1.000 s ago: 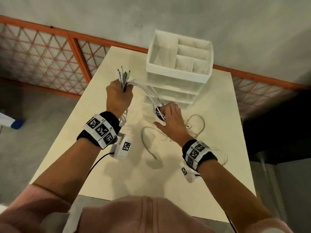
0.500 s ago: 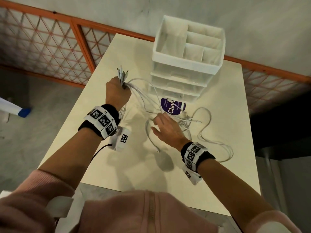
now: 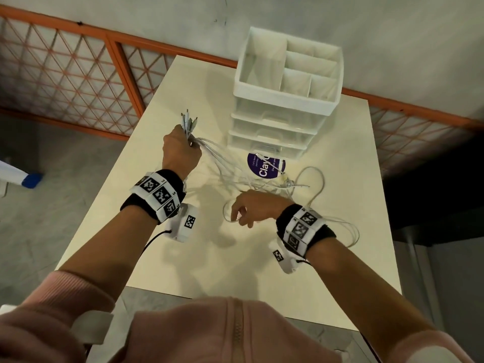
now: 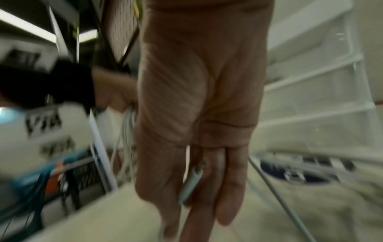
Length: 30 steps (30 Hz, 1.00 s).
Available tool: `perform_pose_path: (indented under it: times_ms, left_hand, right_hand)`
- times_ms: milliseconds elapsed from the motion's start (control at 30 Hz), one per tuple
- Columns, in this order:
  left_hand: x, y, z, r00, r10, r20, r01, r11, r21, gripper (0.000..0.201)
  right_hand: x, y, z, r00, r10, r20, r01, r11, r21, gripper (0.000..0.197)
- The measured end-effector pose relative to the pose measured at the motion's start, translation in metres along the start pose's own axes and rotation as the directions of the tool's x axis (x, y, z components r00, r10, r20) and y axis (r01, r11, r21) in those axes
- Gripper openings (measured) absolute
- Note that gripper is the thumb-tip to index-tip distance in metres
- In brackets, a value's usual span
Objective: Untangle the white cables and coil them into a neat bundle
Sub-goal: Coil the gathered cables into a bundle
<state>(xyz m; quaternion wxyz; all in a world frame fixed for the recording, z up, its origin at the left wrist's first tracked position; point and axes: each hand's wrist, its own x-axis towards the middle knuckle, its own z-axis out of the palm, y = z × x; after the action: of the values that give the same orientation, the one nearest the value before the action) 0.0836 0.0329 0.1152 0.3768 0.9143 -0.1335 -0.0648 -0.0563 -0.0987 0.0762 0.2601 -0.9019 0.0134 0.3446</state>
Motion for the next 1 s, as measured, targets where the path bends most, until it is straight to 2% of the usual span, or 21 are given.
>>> perform_pose_path:
  times_ms: [167, 233, 300, 333, 400, 500, 533, 600, 667, 700, 800, 833, 900, 1000]
  left_hand:
    - [0.001, 0.017, 0.002, 0.997, 0.076, -0.021, -0.077, 0.996, -0.037, 0.024]
    - [0.000, 0.024, 0.001, 0.996, 0.090, -0.026, -0.091, 0.995, -0.047, 0.024]
    - [-0.002, 0.030, 0.000, 0.993, 0.119, -0.006, -0.119, 0.990, -0.073, 0.024]
    - [-0.005, 0.034, -0.002, 0.989, 0.144, 0.023, -0.141, 0.985, -0.097, 0.026]
    - [-0.013, 0.045, -0.006, 0.965, 0.232, 0.123, -0.212, 0.965, -0.154, 0.033]
    - [-0.034, 0.061, -0.011, 0.869, 0.414, 0.271, -0.282, 0.864, -0.416, 0.029]
    - [-0.042, 0.066, -0.013, 0.839, 0.459, 0.293, -0.261, 0.811, -0.523, 0.024]
    - [-0.058, 0.076, -0.014, 0.797, 0.479, 0.367, -0.104, 0.708, -0.699, 0.019]
    - [-0.071, 0.086, -0.014, 0.761, 0.484, 0.431, 0.021, 0.646, -0.763, 0.030]
    - [-0.075, 0.088, -0.013, 0.751, 0.501, 0.430, 0.020, 0.634, -0.773, 0.032]
    - [-0.080, 0.086, -0.011, 0.762, 0.529, 0.374, -0.055, 0.628, -0.776, 0.025]
    - [-0.083, 0.086, -0.012, 0.773, 0.526, 0.355, -0.075, 0.631, -0.772, 0.022]
    - [-0.089, 0.088, -0.011, 0.794, 0.511, 0.329, -0.095, 0.639, -0.763, 0.022]
    - [-0.094, 0.090, -0.009, 0.815, 0.494, 0.302, -0.139, 0.673, -0.726, 0.033]
  right_hand:
    - [-0.063, -0.032, -0.075, 0.991, -0.125, 0.037, 0.121, 0.987, 0.102, 0.020]
    - [-0.097, -0.043, -0.099, 0.987, -0.154, -0.036, 0.158, 0.979, 0.126, 0.018]
    - [-0.129, -0.051, -0.114, 0.966, -0.185, -0.179, 0.220, 0.954, 0.205, 0.016]
    - [-0.140, -0.053, -0.118, 0.943, -0.195, -0.270, 0.268, 0.927, 0.263, 0.016]
    - [-0.153, -0.054, -0.125, 0.854, -0.171, -0.492, 0.379, 0.852, 0.362, 0.016]
    - [-0.152, -0.051, -0.128, 0.699, -0.051, -0.713, 0.477, 0.776, 0.413, 0.018]
    - [-0.149, -0.052, -0.127, 0.670, -0.022, -0.742, 0.484, 0.771, 0.414, 0.017]
    - [-0.140, -0.052, -0.122, 0.649, 0.023, -0.761, 0.480, 0.763, 0.433, 0.016]
    - [-0.133, -0.052, -0.116, 0.631, 0.068, -0.772, 0.487, 0.741, 0.463, 0.016]
    - [-0.132, -0.052, -0.114, 0.614, 0.092, -0.784, 0.501, 0.722, 0.477, 0.015]
    - [-0.133, -0.051, -0.109, 0.547, 0.156, -0.823, 0.542, 0.683, 0.490, 0.019]
    - [-0.134, -0.050, -0.107, 0.538, 0.169, -0.826, 0.544, 0.679, 0.493, 0.021]
    - [-0.136, -0.051, -0.103, 0.549, 0.175, -0.817, 0.541, 0.671, 0.507, 0.027]
    - [-0.134, -0.052, -0.096, 0.552, 0.151, -0.820, 0.563, 0.658, 0.500, 0.027]
